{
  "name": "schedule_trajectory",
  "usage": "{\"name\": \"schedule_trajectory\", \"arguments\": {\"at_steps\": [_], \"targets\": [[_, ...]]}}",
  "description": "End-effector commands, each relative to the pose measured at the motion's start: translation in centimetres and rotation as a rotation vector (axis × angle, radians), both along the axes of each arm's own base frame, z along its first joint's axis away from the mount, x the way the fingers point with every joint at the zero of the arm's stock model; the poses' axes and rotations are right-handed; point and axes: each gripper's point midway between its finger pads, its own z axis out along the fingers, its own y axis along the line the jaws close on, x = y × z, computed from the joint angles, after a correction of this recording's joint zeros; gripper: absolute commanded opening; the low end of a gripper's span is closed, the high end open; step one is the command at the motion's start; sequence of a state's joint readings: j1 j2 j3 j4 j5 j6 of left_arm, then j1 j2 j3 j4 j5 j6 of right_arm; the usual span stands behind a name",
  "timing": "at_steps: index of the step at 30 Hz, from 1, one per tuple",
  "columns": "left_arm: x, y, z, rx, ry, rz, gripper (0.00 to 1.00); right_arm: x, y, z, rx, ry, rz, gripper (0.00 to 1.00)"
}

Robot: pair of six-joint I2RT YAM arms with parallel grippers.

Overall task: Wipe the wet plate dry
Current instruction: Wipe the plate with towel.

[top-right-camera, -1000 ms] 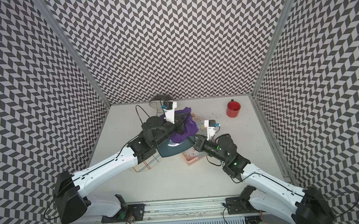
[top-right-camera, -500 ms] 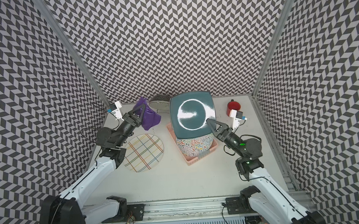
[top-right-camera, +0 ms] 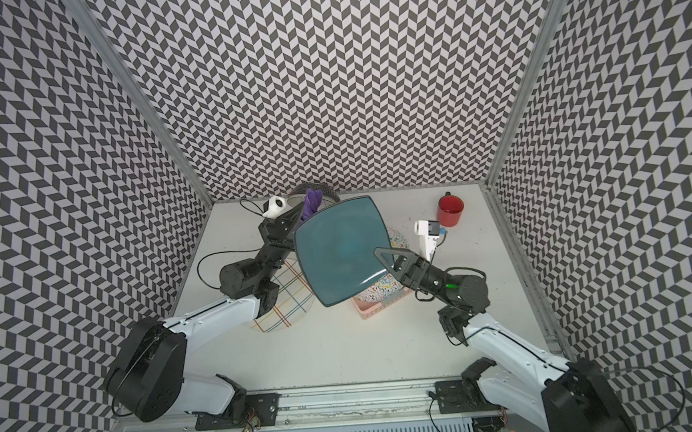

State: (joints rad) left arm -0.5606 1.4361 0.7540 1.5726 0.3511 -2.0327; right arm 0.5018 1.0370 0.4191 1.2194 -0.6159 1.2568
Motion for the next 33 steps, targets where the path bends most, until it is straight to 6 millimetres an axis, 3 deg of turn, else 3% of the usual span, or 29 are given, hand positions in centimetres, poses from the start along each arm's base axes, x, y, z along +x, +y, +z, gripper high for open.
{"name": "schedule_trajectory", "arguments": {"at_steps": [1,8,12,16,19,22,26,30,33], "targets": [[-5.5,3.2,5.0,-0.257,-0.15,-0.032,0.0,-1.5,-1.2,4.7,0.14,-0.225,-0.089,0.0],[-8.8,1.2,4.0,-0.275,-0.078,-0.084,0.0,-0.6,-1.5,9.4,0.276,-0.357,-0.131,0.0],[-8.7,1.9,3.7,-0.307,-0.064,-0.089,0.0,0.1,-2.8,12.1,0.287,-0.404,-0.194,0.0],[-8.1,2.6,5.6,-0.314,-0.103,-0.072,0.0,0.4,-3.5,11.1,0.239,-0.396,-0.243,0.0],[-7.9,2.8,7.7,-0.31,-0.153,-0.051,0.0,-0.8,-2.3,8.8,0.184,-0.385,-0.167,0.0],[-7.8,2.0,8.5,-0.307,-0.177,-0.065,0.0,-2.4,-1.0,7.4,0.189,-0.368,-0.127,0.0],[-9.2,0.0,7.0,-0.292,-0.161,-0.125,0.0,-2.7,0.7,8.4,0.203,-0.359,-0.087,0.0],[-10.2,0.2,5.1,-0.294,-0.136,-0.131,0.0,-0.5,-0.7,10.2,0.265,-0.314,-0.17,0.0],[-10.9,1.5,4.4,-0.294,-0.133,-0.1,0.0,1.2,-1.8,11.1,0.259,-0.297,-0.245,0.0]]}}
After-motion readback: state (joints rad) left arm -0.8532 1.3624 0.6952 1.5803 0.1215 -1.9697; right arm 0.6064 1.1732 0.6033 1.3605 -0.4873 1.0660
